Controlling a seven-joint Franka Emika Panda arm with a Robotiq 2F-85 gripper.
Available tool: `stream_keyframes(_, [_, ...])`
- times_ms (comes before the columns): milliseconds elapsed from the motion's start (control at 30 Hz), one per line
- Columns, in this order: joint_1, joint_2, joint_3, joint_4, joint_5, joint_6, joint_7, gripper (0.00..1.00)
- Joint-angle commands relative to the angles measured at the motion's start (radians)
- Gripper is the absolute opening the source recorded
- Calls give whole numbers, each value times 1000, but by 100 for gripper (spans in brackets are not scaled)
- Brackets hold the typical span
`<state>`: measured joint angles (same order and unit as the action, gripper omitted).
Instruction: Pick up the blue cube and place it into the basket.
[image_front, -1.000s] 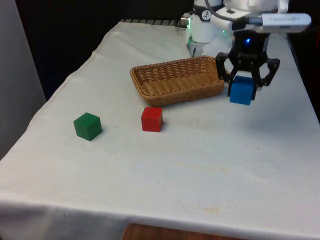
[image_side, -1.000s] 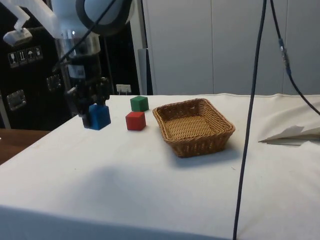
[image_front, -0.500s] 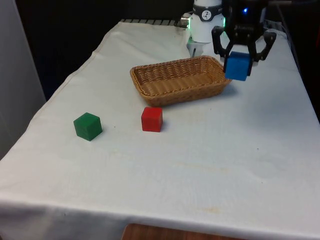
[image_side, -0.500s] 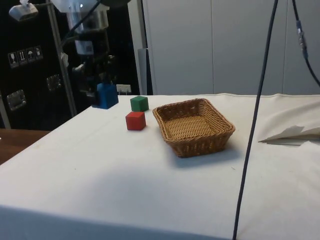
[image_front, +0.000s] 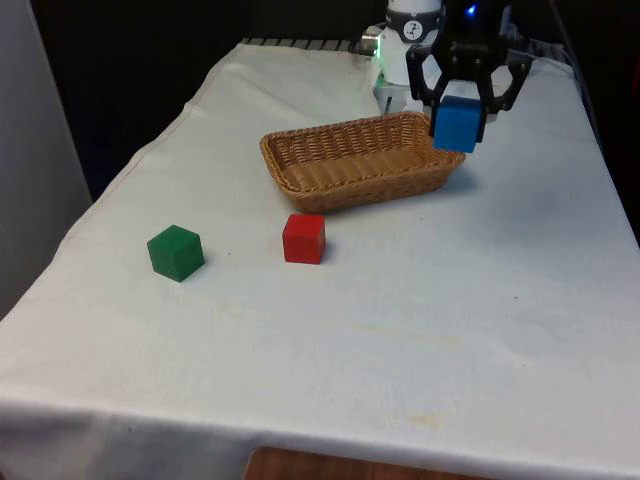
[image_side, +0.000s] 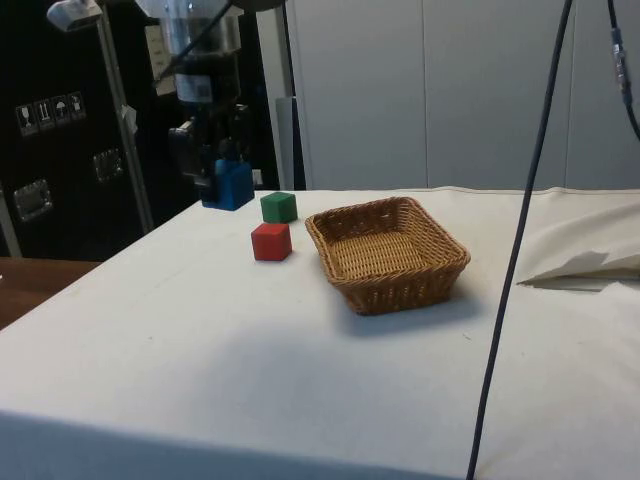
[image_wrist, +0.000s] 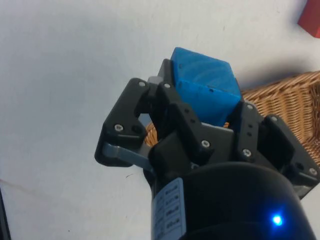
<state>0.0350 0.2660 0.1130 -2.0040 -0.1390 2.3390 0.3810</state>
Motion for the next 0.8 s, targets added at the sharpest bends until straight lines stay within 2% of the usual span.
stream_keyframes(0, [-8, -14, 4, -22, 17, 24, -20, 0])
stream_keyframes(200, [-14, -52, -10, -83, 40, 54, -59, 0])
stream_keyframes(233, [-14, -59, -12, -92, 45, 56, -66, 0])
stream_keyframes(267, [-8, -58, -21, -90, 33, 43, -59, 0])
stream_keyframes(300, [-14, -70, -17, -108, 55, 59, -79, 0])
stream_keyframes(367, [-16, -84, -22, -126, 65, 61, -95, 0])
stream_keyframes(500, [-15, -115, -37, -163, 77, 62, -122, 0])
stream_keyframes(533, [-10, -107, -42, -153, 63, 49, -110, 0])
stream_keyframes(600, [-15, -138, -48, -192, 81, 63, -139, 0])
stream_keyframes(767, [-15, -175, -71, -244, 90, 69, -175, 0])
